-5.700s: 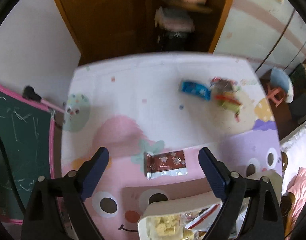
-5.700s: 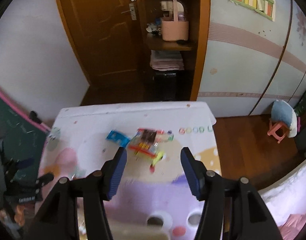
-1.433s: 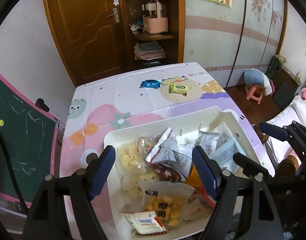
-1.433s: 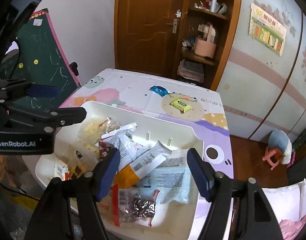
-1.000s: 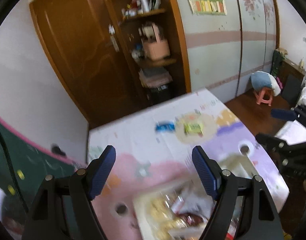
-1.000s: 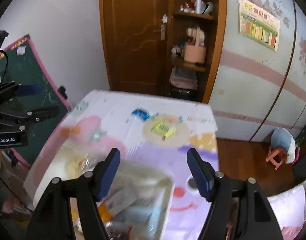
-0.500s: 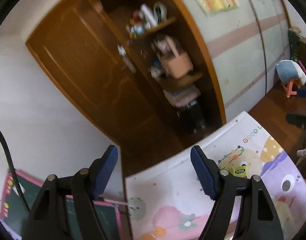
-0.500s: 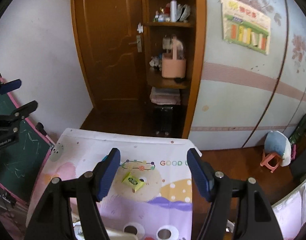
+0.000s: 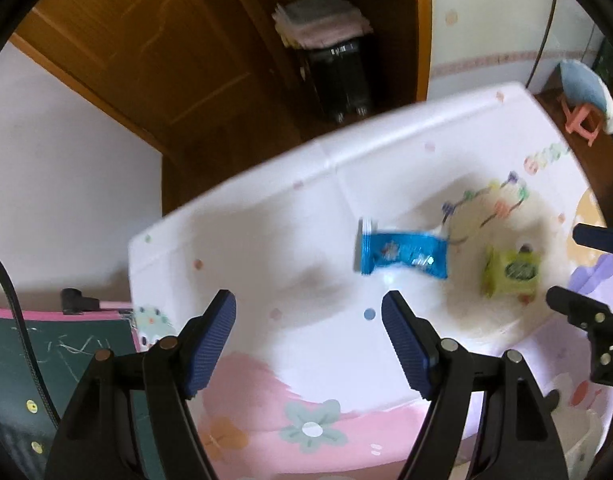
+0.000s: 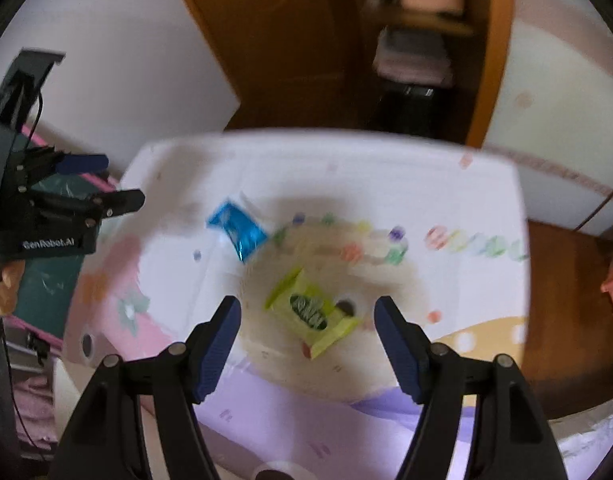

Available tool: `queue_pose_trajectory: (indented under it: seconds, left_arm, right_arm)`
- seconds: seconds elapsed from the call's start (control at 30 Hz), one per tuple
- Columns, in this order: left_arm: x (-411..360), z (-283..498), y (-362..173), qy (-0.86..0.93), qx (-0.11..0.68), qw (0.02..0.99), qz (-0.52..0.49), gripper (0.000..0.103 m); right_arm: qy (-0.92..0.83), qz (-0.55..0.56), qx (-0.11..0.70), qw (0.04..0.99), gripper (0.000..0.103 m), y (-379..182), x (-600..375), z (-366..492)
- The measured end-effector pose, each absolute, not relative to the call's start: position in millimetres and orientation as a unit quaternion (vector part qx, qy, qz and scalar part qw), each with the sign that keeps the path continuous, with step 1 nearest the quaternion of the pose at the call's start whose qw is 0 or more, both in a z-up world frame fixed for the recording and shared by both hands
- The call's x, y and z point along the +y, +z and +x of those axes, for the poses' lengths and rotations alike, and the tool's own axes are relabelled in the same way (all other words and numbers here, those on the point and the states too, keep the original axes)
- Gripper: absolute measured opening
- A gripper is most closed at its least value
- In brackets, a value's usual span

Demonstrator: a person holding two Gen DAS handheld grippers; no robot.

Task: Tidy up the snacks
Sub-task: 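Move both tools away from the tray toward the last two packs on the table, then grasp the blue foil candy with the left tool while the right grasps the yellow-green pack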

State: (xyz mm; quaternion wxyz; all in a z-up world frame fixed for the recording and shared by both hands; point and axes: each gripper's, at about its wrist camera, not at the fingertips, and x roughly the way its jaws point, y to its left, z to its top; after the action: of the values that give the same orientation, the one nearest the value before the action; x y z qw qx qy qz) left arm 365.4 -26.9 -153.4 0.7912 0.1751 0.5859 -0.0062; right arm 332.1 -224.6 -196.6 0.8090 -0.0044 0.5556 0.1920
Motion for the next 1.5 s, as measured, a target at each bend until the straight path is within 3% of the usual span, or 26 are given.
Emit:
queue_pose_trajectory:
  seconds: [0.27,0.33,0.4,0.5,0.9,1.27,1.37,1.5]
  left_arm:
    - [-24,376,-184,-0.035,0.605,0.784,0.138,0.075]
    - [-24,377,-189,-0.043,0.607,0.784,0.121,0.075]
    - [-25,380,-193,-0.05,0.608,0.786,0.096,0.075]
    - [-24,387,-200,-0.052,0.612,0.787,0.049,0.075]
    - [-18,414,-256,0.031,0.617,0.769,-0.165,0.075]
    - [-41,401,-256,0.046,0.62,0.775,-0.109,0.073]
    - [-42,398,-254,0.044,0.619,0.779,-0.094,0.066]
    - [-47,392,-251,0.051,0.61,0.789,-0.058,0.037]
  right_arm:
    - [0.21,-0.073,0.574,0.788,0.069,-243,-192,340]
    - [0.21,-0.084,0.583,0.78,0.064,-248,-188,343]
    - [0.206,-0.096,0.59,0.775,0.047,-255,-186,343]
    - [0.21,-0.093,0.584,0.778,0.037,-252,-187,339]
    - [0.149,0.018,0.56,0.815,0.037,-251,-235,313]
    - [0.139,0.054,0.557,0.817,0.037,-249,-250,304]
    - [0.143,0.057,0.558,0.816,0.037,-252,-250,306]
    - [0.144,0.057,0.561,0.813,0.037,-256,-249,315]
